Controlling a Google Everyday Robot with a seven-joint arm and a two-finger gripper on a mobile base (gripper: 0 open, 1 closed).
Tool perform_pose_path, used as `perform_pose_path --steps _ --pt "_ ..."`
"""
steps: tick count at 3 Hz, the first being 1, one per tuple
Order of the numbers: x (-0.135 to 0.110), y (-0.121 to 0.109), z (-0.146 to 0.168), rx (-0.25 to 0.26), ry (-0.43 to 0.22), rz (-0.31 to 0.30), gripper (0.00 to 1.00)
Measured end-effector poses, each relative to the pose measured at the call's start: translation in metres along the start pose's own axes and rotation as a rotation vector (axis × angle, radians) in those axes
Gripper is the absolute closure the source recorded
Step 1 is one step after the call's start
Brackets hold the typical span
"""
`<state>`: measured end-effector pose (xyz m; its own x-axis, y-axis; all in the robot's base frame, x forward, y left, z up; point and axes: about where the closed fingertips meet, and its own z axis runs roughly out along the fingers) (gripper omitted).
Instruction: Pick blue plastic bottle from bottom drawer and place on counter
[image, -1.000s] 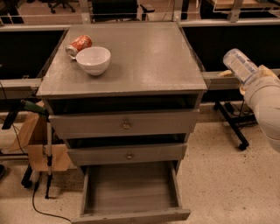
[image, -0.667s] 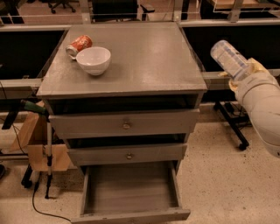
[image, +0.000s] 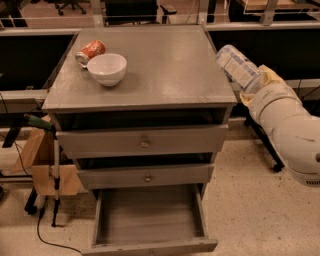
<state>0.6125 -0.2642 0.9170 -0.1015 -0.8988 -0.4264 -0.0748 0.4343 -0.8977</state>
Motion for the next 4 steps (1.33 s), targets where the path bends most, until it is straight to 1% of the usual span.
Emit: perform_pose_path --steps 1,2,3,4 --pt "0.012 0.004 0.001 -0.011 0.033 -0.002 1.0" --pt "0.009 0.01 0.012 -0.023 0.035 0.027 1.0" --pt "-0.037 0.015 0.027 -0.046 -0.074 0.1 1.0" --pt "-0.073 0.022 0.035 -0.106 -0.182 0.196 1.0"
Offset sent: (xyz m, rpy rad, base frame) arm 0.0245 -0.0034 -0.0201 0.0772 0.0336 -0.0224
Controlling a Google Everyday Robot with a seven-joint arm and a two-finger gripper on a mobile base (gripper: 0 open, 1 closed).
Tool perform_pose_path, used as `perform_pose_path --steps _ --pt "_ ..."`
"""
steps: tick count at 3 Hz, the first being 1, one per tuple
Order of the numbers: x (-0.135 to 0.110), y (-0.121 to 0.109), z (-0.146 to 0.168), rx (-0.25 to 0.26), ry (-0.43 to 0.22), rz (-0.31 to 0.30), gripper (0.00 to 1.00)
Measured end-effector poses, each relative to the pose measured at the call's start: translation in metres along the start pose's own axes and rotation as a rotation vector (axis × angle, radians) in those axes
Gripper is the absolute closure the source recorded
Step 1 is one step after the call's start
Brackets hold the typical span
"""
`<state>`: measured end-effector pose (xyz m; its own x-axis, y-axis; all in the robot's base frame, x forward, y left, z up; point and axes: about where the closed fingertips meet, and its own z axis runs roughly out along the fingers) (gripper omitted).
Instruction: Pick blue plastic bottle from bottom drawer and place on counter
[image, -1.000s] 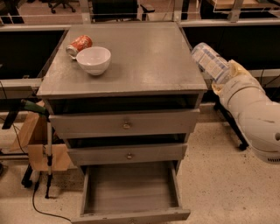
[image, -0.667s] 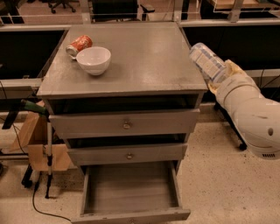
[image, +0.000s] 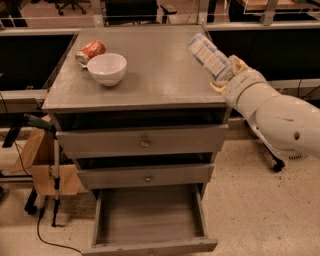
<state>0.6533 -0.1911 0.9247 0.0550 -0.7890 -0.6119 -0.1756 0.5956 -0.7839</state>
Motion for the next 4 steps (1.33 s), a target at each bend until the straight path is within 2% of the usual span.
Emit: perform_pose_path --steps 1,2,3,4 --pt "-0.016 -0.002 0.014 -0.08 -0.081 0.184 1.0" --pt "-0.02 0.009 0.025 -0.195 -0.13 0.349 1.0" --pt "-0.026 0.028 0.026 -0.315 -0.164 0.456 1.0" --pt "-0.033 0.049 0.023 -0.407 -0.191 0.519 1.0"
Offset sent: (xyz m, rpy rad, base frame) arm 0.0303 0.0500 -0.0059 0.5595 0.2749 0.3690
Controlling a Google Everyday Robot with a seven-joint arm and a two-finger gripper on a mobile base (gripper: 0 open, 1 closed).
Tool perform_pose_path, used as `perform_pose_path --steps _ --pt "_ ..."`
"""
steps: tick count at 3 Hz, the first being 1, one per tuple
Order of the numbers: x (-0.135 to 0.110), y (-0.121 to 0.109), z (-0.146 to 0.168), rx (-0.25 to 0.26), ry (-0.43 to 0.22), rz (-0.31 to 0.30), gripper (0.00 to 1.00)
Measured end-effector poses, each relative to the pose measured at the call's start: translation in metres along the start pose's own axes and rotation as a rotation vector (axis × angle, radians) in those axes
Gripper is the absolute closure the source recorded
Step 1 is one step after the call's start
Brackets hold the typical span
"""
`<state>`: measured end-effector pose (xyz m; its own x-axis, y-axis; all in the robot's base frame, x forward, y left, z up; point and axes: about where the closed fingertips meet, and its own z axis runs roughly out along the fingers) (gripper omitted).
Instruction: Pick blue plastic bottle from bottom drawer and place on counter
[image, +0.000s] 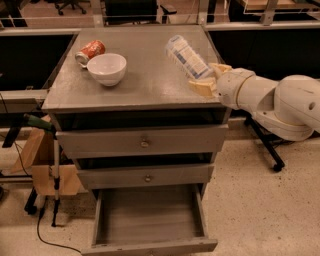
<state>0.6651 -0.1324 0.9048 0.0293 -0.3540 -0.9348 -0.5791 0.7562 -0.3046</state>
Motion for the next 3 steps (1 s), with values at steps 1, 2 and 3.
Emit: perform_pose_path --steps 1,2,3 --pt "-0.001 0.013 0.01 -0.04 -0.009 0.016 1.0" --pt "0.0 0.014 0.028 -0.029 0.01 0.009 1.0" --pt "0.019 0.0 0.045 0.036 0.075 0.005 1.0"
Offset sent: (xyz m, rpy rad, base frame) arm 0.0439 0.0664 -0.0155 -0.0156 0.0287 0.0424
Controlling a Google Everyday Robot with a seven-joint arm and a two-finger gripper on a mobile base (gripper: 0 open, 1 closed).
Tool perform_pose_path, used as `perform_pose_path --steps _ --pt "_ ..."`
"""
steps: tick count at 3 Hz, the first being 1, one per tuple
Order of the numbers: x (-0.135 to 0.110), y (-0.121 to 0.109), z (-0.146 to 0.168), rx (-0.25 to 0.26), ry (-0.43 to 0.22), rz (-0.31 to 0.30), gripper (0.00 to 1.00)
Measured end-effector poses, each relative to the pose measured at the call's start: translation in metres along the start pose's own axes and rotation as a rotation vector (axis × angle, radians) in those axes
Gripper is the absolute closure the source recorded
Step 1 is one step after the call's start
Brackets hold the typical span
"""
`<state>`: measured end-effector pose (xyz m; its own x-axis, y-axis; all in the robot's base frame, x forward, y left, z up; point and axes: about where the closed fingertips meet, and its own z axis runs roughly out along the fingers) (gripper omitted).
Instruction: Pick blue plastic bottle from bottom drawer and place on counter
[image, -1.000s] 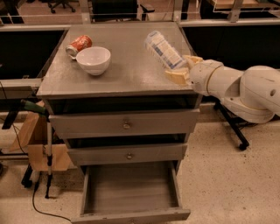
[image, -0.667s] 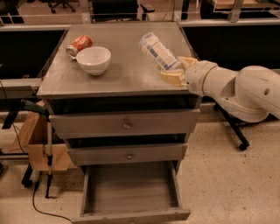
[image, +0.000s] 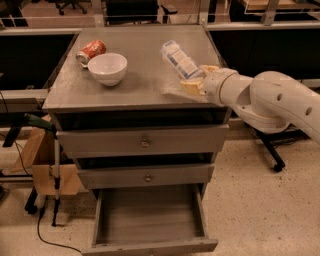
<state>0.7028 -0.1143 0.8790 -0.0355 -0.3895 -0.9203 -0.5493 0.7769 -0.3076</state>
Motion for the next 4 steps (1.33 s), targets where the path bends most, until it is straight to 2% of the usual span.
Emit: perform_pose_path --steps 1,2,4 --pt "0.03 -0.025 0.005 0.09 0.072 0.013 0.74" --pt "0.046 -0.044 -0.004 0.14 0.088 0.029 0.5" --pt "0.047 -0.053 -0.009 0.156 0.059 0.034 0.04"
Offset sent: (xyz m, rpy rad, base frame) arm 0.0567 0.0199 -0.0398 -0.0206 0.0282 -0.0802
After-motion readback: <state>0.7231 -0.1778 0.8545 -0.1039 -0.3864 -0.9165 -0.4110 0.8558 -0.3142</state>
